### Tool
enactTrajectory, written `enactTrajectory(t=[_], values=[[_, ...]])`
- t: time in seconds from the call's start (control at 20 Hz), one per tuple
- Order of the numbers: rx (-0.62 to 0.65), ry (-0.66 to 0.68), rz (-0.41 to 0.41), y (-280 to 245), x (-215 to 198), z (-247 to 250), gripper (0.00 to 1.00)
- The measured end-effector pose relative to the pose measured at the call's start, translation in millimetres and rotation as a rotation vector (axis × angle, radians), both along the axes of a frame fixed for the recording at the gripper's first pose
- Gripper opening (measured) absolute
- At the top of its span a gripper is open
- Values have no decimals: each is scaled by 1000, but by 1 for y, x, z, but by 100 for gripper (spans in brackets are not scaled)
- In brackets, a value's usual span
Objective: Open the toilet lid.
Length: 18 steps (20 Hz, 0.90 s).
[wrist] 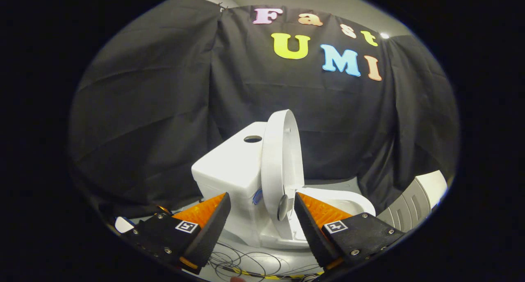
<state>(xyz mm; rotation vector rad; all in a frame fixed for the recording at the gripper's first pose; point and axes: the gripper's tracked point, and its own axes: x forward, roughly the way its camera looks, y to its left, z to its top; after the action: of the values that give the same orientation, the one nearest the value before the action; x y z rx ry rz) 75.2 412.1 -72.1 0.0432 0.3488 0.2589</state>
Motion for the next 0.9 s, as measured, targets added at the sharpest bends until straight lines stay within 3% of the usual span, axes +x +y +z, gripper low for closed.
enactTrajectory(t=[0.25,0.6,0.75,0.9], values=[[46,-142,19,-47,4,49,95],[122,-259,-18,-137,19,75,95],[177,-292,11,-166,22,78,95],[152,-312,-21,-217,24,78,95]])
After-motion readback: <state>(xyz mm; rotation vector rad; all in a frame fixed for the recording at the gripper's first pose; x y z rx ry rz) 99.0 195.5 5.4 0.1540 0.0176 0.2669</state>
